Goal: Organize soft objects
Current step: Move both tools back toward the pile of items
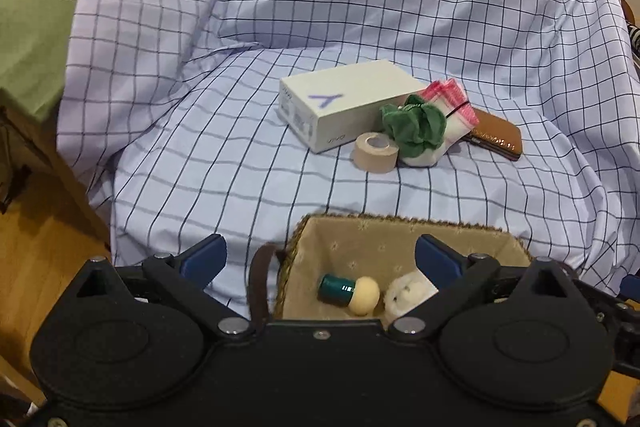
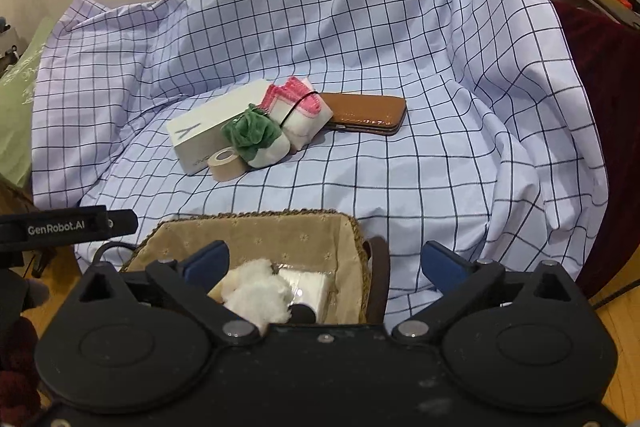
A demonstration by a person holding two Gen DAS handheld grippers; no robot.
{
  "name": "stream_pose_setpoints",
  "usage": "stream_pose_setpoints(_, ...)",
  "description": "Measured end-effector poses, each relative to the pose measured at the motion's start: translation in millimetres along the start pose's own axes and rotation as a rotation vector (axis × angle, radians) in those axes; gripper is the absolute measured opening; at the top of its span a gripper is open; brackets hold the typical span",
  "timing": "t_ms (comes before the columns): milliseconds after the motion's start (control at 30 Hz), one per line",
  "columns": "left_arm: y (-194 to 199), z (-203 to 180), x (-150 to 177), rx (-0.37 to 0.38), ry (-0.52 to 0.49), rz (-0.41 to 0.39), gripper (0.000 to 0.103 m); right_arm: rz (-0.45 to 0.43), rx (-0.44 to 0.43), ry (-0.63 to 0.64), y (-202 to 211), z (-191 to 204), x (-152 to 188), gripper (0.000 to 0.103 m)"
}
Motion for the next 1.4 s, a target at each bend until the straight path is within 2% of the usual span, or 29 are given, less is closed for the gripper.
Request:
stream_pose_setpoints(333, -36, -11, -25, 0.017, -0.041, 0.027, 0.097, 0.038, 0.045, -0.016, -44, -10, -45, 0.103)
stream_pose_setpoints(567, -66, -22, -37, 0.03, -0.067, 0.051, 0.097, 0.064, 0.065, -0.019, -90, -17, -81, 0.103)
stream_pose_setpoints(900, -111, -30, -51, 0.056, -0.064, 0.092, 0.097, 0.033, 0.083, 0.023, -151, -10, -138, 0.103)
stream_pose_setpoints(1133, -135, -31, -56, 0.067, -0.075, 0.133, 0.097, 0.032, 0.099, 0.054, -206, 0, -184, 0.103)
stream_pose_setpoints(1400, -155, -25, -53, 0.082, -0.046, 0.2, 0.097, 0.111, 0.112, 0.081, -282, 20, -228, 0.102)
Point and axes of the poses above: each gripper's, at about its wrist camera, not at the fingertips, and y roughly against the way its jaws point, z to its left, x to its underside, the point moved 1 cm from there along -y, roughly the way its jaws point, and after that the axes turned 3 degrees about -z, right-handed, at the moved point
